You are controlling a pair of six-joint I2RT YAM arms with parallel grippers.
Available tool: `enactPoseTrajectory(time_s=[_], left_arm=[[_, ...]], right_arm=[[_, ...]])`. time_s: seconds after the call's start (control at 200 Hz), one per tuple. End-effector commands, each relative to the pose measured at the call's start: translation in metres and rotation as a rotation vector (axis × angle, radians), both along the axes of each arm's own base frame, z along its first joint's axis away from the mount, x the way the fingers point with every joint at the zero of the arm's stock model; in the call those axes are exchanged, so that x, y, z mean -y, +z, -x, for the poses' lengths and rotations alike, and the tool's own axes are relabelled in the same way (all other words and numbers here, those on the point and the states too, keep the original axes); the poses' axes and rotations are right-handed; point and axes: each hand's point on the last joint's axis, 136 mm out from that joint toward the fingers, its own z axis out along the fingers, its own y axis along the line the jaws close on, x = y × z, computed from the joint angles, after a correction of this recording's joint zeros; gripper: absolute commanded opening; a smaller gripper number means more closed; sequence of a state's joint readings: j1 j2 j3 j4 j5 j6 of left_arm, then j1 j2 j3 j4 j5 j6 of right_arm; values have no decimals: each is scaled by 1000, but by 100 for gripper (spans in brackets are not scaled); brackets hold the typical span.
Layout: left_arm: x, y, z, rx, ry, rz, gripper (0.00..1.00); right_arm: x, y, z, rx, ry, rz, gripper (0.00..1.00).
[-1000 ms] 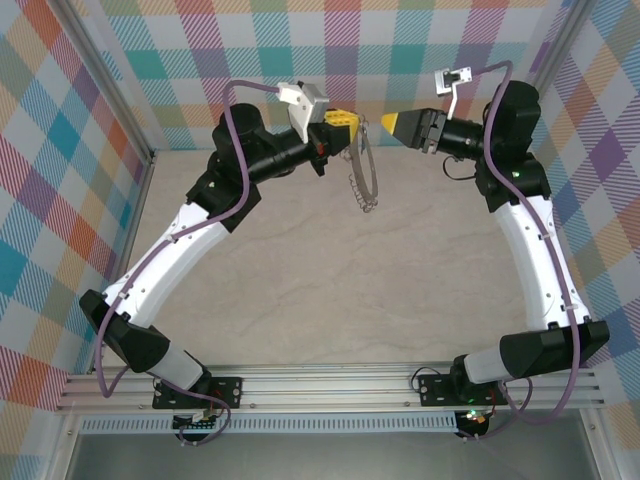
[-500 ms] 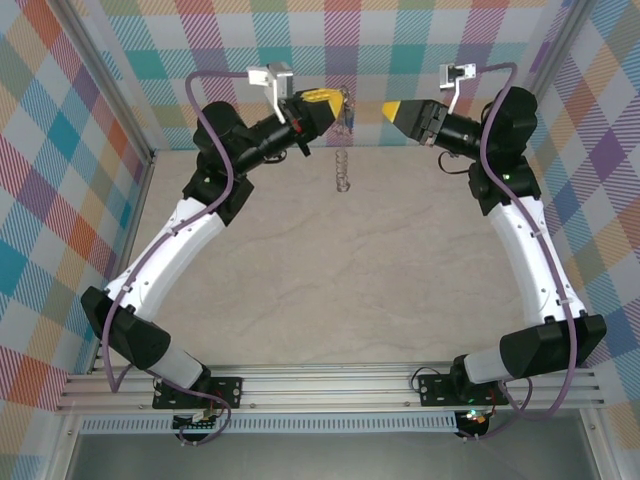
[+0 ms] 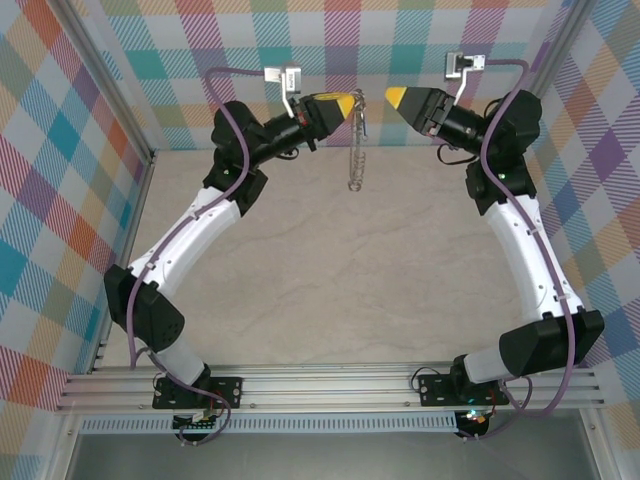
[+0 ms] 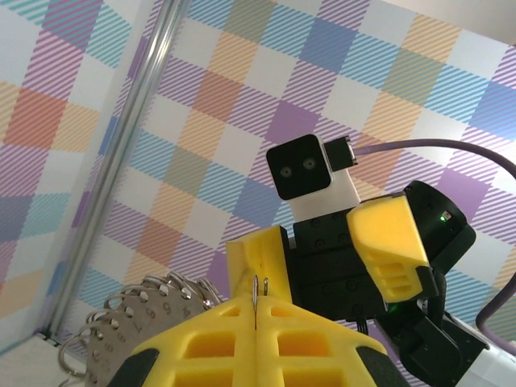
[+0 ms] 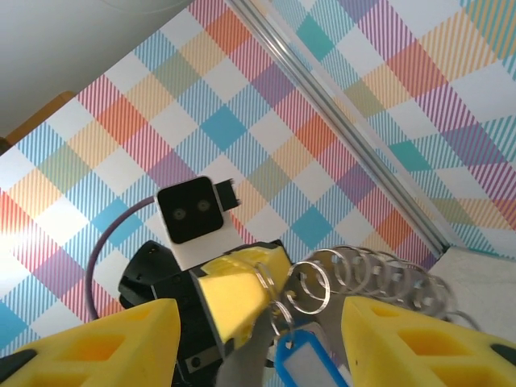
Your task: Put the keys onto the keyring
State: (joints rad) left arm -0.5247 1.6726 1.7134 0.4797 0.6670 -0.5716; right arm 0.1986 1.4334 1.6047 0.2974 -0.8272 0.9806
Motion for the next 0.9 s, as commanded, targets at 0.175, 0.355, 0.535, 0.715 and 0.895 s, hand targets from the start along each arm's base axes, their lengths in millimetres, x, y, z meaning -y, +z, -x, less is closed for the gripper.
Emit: enactPoseTrajectory(time_s=[0.175, 0.355, 0.535, 0.715, 0.895], left_arm=[[-9, 41, 16, 70, -63, 109, 0], [-8, 39, 13, 57, -66, 110, 0], [-6, 35, 9, 37, -69, 108, 0], [-2, 33, 3, -2, -69, 88, 0], [5, 28, -6, -78, -84, 53, 0]], right_arm=[[-9, 14, 10, 62, 42, -15, 51], [-16, 12, 7, 59, 56, -15, 47], [-23, 13, 6, 64, 77, -12, 40], [-27, 10, 3, 57, 88, -8, 34], [-29, 1, -4, 34, 88, -2, 29]])
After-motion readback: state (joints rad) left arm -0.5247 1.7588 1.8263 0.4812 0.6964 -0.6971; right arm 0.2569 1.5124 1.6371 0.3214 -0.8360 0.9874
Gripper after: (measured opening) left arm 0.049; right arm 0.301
